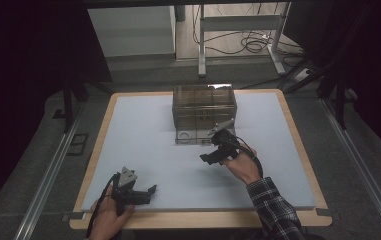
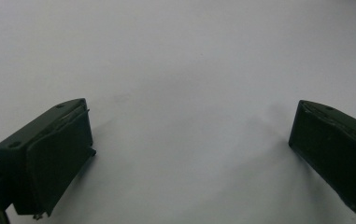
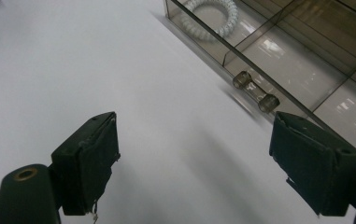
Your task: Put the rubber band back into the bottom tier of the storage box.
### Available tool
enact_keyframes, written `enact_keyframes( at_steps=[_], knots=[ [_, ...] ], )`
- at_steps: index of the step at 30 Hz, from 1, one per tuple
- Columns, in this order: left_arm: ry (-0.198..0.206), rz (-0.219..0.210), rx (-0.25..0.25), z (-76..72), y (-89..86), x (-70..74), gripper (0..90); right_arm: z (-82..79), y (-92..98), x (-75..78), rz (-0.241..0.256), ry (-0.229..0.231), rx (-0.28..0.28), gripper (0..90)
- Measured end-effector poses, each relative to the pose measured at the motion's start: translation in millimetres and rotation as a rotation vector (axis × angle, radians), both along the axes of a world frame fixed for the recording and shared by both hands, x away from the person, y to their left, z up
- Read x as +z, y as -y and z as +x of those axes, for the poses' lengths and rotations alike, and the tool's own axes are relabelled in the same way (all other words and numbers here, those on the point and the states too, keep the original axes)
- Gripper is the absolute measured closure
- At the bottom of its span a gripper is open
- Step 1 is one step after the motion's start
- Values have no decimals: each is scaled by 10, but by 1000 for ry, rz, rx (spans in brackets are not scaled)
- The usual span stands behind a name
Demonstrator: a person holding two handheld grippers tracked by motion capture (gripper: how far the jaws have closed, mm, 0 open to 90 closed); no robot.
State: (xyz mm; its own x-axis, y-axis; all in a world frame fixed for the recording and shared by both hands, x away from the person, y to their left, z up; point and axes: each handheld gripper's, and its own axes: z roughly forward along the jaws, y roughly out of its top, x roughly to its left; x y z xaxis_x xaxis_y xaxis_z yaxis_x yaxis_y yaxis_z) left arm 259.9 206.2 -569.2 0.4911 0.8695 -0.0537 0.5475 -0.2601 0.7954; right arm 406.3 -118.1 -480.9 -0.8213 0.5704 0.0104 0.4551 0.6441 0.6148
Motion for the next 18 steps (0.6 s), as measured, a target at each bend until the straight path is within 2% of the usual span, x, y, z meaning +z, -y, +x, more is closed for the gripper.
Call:
enact_keyframes(
  at_steps=[18],
  knots=[
    [0, -1, 0, 0, 0, 0, 0, -115, 204, -27, -6, -1, -17, 124]
  ],
)
